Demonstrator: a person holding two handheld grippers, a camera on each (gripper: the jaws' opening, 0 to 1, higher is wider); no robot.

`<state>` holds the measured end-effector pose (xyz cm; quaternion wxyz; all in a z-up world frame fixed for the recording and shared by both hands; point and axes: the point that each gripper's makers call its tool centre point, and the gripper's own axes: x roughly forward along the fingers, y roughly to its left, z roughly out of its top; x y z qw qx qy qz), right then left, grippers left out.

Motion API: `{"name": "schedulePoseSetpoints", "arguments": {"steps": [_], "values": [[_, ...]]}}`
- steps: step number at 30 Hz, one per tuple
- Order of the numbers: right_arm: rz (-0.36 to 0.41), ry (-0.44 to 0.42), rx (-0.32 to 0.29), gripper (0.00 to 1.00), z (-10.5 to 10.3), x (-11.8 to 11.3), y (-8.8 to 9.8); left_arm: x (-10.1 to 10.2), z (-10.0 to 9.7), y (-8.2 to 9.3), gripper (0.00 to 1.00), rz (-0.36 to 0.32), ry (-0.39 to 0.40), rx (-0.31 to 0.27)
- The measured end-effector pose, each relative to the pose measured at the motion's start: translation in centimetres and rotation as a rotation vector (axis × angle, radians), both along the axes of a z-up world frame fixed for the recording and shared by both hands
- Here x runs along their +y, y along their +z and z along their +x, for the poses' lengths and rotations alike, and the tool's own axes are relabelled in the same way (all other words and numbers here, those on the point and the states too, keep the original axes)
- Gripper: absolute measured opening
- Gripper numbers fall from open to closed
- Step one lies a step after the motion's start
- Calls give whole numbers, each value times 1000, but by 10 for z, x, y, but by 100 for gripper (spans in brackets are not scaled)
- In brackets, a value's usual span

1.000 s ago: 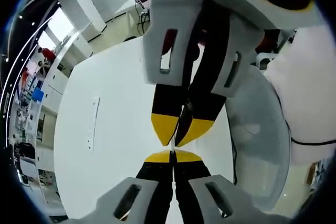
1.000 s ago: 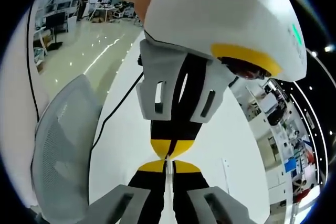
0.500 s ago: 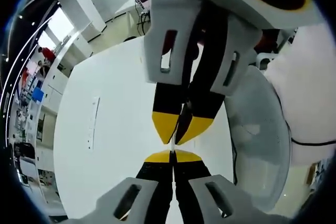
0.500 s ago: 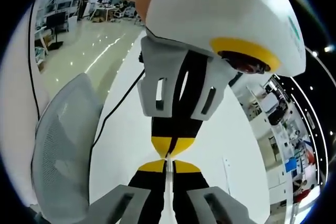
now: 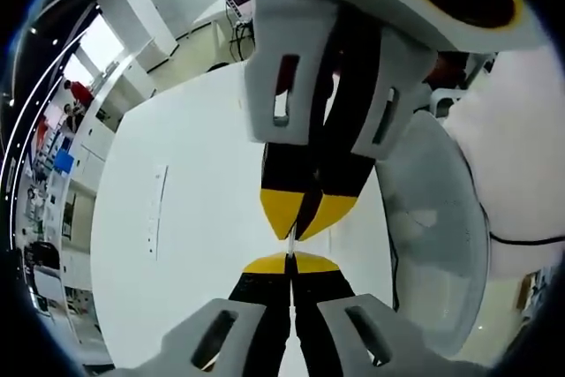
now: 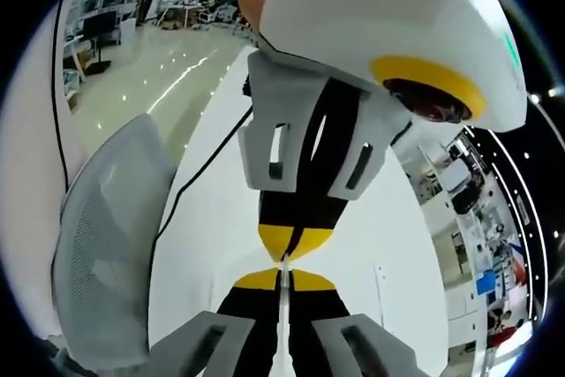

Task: Arrange the food packaging bags into a neat stack by flattening each bag and aligning their edges.

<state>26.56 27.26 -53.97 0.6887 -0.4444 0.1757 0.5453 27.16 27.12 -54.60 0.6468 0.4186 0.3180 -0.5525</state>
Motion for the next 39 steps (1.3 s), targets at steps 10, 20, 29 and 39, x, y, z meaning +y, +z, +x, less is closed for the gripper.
{"name": "schedulePoseSetpoints", "arguments": {"steps": [10, 20, 29, 39], "values": [[-1, -8, 1, 0, 0, -4, 0, 0, 1, 0, 0, -4, -1, -2], [-7, -17, 3, 0, 0, -12, -1, -1, 1, 0, 0, -3, -1, -6], [-11, -28, 8, 0, 1, -20, -1, -2, 1, 1, 0, -7, 0, -6], [-26, -38, 9, 0, 0, -29, -2, -3, 2, 2, 0, -11, -4, -11]]}}
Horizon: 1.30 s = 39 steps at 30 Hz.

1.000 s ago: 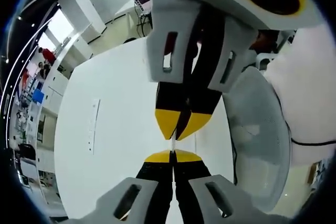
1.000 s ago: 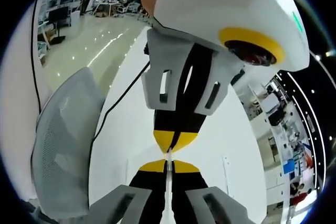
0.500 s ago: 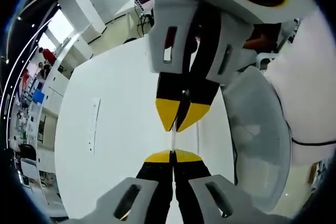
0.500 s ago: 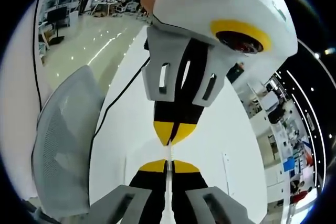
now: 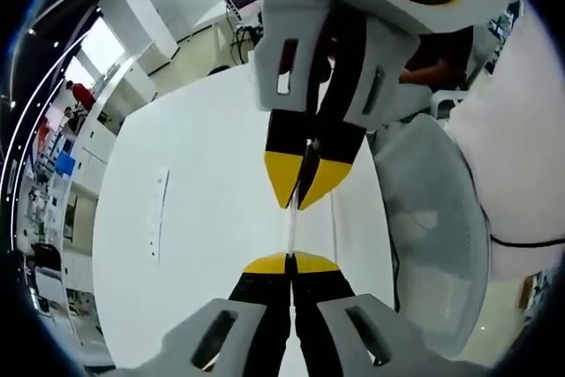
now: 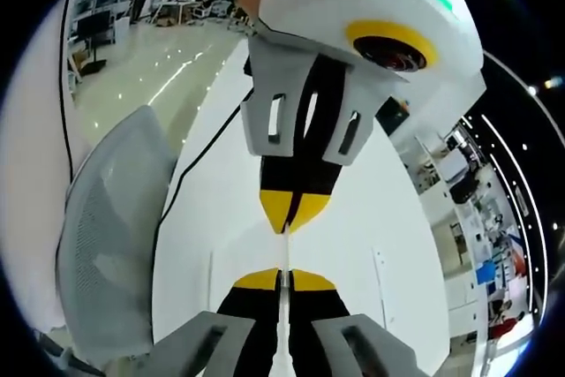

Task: Arrange the food packaging bags into a neat stack by flattening each bag and aligning their edges.

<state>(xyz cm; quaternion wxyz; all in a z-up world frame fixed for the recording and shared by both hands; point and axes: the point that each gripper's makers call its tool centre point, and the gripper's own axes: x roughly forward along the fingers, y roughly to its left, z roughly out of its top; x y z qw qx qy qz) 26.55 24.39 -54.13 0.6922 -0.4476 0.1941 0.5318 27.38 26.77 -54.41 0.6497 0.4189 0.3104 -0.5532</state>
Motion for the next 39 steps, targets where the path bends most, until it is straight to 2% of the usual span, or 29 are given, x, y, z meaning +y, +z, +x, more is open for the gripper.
{"name": "schedulePoseSetpoints", "arguments": {"steps": [39], "values": [[-21, -43, 12, 0, -6, -34, -1, 0, -3, 2, 0, 1, -8, -11]]}}
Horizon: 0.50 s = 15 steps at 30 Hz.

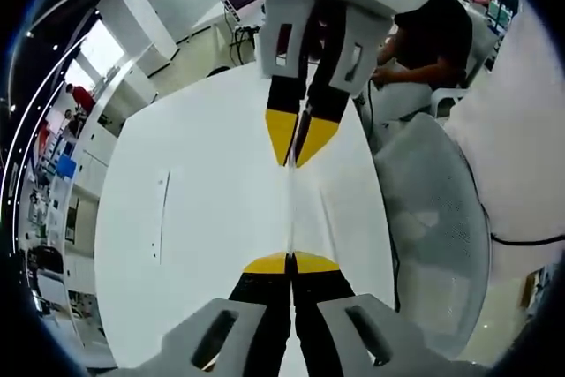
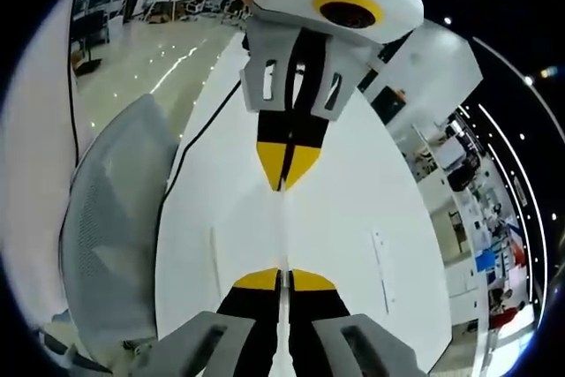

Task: Arrange the food packaging bags into a neat stack by flattening each bag and aligning their edges.

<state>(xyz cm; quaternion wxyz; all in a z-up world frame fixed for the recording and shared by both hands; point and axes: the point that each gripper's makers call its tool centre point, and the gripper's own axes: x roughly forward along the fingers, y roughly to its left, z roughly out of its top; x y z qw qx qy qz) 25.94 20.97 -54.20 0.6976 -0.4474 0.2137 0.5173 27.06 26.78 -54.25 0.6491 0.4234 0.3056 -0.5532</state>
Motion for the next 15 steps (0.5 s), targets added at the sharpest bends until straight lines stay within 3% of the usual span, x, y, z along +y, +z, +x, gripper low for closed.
{"name": "schedulePoseSetpoints", "arguments": {"steps": [15], "values": [[-17, -15, 4, 0, 3, -14, -2, 1, -1, 0, 0, 1, -4, -7]]}}
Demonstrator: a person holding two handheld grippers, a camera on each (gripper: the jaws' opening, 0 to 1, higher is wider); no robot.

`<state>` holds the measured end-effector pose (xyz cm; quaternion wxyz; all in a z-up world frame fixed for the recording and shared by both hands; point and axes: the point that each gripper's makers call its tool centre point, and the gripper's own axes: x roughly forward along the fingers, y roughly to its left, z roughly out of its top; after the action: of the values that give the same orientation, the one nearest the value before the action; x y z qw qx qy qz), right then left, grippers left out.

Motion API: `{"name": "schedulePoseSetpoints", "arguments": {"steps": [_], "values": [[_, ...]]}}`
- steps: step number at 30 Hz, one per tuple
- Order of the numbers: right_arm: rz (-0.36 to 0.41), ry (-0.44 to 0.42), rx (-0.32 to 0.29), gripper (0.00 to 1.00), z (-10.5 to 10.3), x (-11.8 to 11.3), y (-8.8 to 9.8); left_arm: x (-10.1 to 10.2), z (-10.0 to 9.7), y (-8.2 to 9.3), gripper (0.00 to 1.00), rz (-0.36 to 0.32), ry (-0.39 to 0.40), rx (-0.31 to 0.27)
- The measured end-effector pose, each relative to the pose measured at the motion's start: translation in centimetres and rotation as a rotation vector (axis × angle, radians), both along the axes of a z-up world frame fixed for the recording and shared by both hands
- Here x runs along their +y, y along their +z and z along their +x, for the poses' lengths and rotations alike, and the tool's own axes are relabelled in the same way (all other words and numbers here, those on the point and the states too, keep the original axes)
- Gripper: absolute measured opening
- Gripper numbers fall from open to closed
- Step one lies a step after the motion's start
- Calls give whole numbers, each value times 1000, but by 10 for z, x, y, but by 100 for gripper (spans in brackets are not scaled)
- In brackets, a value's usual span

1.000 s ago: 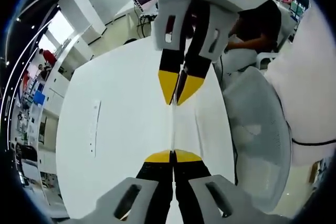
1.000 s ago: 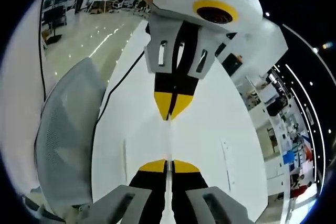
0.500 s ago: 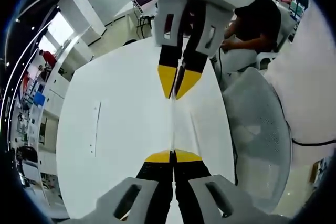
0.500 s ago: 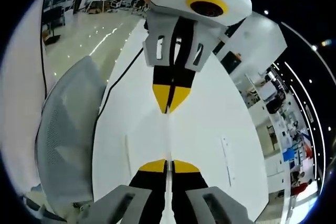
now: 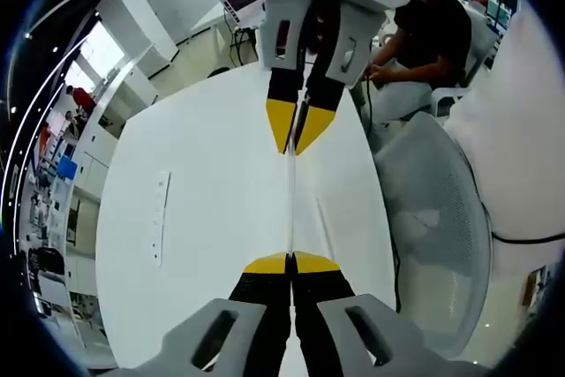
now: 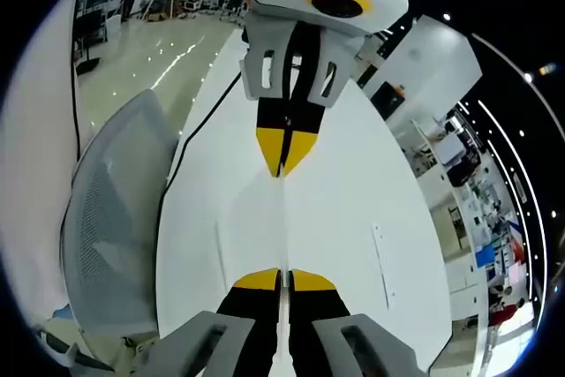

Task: Arrange the food packaging bags into a neat stack by flattening each bag and aligning their edges.

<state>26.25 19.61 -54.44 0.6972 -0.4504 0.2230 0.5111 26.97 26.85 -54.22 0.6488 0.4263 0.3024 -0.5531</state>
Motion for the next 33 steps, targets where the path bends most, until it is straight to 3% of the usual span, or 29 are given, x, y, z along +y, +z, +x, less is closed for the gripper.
{"name": "schedulePoseSetpoints", "arguments": {"steps": [33], "values": [[-12, -17, 9, 0, 1, -17, -3, 3, 1, -1, 0, 0, 6, -4]]}}
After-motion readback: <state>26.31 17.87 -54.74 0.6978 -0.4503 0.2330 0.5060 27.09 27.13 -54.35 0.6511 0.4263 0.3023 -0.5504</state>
